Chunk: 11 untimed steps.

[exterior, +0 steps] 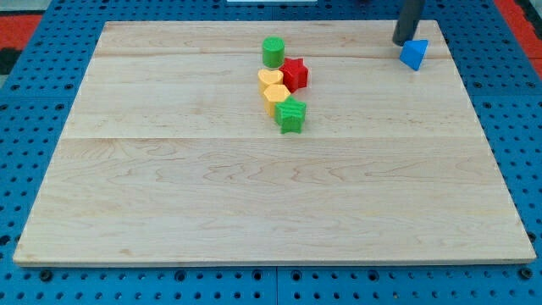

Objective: Move green circle closer to the red star

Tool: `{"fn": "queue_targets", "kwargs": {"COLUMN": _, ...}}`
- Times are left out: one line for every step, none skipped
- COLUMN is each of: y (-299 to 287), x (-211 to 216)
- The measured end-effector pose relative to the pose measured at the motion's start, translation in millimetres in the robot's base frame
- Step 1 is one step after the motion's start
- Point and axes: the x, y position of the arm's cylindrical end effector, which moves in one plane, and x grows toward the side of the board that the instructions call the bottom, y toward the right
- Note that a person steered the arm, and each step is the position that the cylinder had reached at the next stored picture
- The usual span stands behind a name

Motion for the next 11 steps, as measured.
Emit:
{"fn": "queue_targets", "kwargs": {"y": -25, "x": 0}}
{"fn": "queue_targets", "kwargs": {"y": -51, "x": 0}}
{"fn": "queue_targets", "kwargs": {"y": -79, "x": 0}}
{"fn": "queue_targets", "kwargs": {"y": -111, "x": -5}}
{"fn": "queue_targets", "kwargs": {"y": -139, "x": -10}}
{"fn": "queue_targets", "kwargs": {"y": -168, "x": -14}}
{"fn": "queue_targets", "kwargs": {"y": -194, "x": -17}}
{"fn": "queue_targets", "kwargs": {"y": -217, "x": -17}}
{"fn": "queue_targets", "kwargs": {"y": -235, "x": -17}}
{"fn": "queue_targets", "kwargs": {"y": -248, "x": -17}}
{"fn": "queue_targets", "kwargs": {"y": -245, "x": -17}}
